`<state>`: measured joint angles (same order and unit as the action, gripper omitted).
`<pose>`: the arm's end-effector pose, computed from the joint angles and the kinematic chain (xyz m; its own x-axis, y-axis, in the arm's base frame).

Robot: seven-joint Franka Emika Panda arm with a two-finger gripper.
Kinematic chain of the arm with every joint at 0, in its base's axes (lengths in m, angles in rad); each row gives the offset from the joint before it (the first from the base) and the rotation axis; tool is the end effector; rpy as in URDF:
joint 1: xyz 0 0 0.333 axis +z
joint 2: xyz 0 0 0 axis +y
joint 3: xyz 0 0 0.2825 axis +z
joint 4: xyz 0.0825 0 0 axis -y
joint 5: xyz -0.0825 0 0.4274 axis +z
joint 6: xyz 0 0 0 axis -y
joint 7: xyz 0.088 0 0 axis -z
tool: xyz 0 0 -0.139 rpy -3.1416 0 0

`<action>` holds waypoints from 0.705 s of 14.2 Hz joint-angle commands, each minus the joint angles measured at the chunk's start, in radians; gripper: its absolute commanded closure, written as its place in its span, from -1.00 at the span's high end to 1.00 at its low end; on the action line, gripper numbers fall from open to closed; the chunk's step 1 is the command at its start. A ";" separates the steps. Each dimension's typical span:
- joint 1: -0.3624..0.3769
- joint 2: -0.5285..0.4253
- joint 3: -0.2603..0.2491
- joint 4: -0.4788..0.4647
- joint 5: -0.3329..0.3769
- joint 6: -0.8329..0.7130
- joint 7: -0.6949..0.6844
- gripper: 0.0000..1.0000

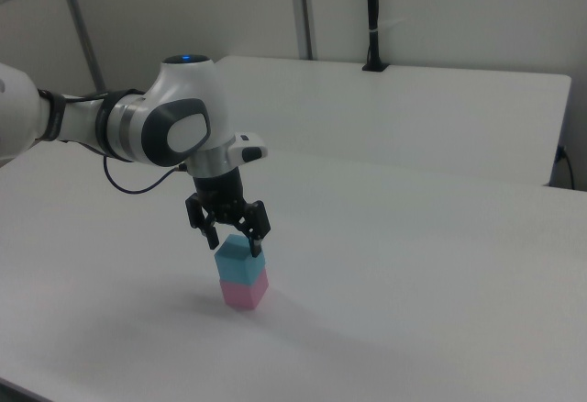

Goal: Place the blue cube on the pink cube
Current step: 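Open the gripper to release the light-blue cube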

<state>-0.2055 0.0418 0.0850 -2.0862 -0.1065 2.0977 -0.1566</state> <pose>0.5794 -0.0783 0.3146 0.9950 0.0890 -0.0455 0.0925 -0.9924 0.0806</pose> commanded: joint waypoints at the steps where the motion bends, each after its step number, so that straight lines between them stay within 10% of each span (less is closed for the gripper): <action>1: 0.005 -0.025 -0.004 -0.031 -0.016 0.016 -0.001 1.00; 5: 0.001 -0.046 -0.004 0.012 -0.010 -0.084 0.040 1.00; 10: 0.011 -0.053 -0.002 0.294 0.044 -0.350 0.308 1.00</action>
<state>-0.2050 -0.0006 0.0848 -1.9207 -0.0888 1.8535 0.0481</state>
